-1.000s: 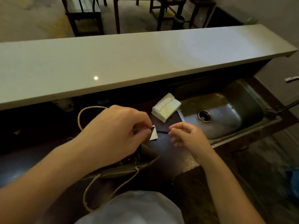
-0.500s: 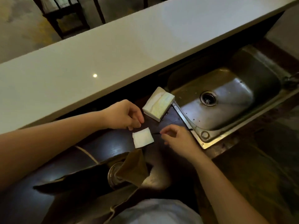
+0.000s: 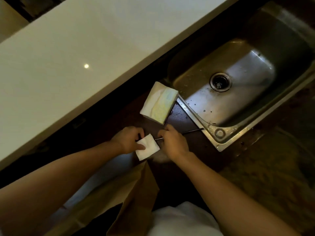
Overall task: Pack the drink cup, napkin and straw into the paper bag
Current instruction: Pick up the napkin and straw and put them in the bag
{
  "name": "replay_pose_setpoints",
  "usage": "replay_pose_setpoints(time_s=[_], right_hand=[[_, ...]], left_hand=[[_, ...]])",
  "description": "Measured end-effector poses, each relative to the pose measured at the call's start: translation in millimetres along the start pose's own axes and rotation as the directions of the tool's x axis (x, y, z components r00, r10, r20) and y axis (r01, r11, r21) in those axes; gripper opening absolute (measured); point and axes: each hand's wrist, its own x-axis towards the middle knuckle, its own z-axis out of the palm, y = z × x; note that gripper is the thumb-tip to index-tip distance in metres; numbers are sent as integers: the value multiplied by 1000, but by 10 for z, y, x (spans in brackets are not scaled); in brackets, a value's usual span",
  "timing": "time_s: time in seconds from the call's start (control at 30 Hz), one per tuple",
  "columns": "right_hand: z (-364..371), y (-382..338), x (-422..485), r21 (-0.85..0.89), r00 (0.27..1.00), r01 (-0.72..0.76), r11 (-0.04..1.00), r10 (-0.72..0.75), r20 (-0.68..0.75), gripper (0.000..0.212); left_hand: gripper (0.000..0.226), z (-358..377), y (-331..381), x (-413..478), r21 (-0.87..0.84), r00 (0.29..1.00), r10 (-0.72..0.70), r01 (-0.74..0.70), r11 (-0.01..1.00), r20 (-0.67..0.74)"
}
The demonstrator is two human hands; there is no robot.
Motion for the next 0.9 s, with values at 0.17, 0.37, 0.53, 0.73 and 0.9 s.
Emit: replay_pose_setpoints(time_s=[0.17,0.37,0.53,0.73,0.9], right_hand=[[25,-50,98,-15,999,-27,1000,27,22,19],[-97,-170,49,-16,995,33,999,-31,96,23],[-311,-424,-83,126,991,126,984,-129,18,15],[-790,-932,-500,332,964,261,906,-259,-51,16],[-1208,-1412,-1004,610,952,301,733,-267,-148,18]], left_hand=[[22,135,-38,62,39,1000,24,-24,999,-1],[20,62,-129,-88,-156,1000,-2,0,988,-9],[31,-166,-167,-470,-309,1000,-12,5,951,-18],[9,-599,-166,-1242,-562,986,13,-106,820,-167],[11,-852,-137,-2069,-748,954,-15,-225,624,-300]])
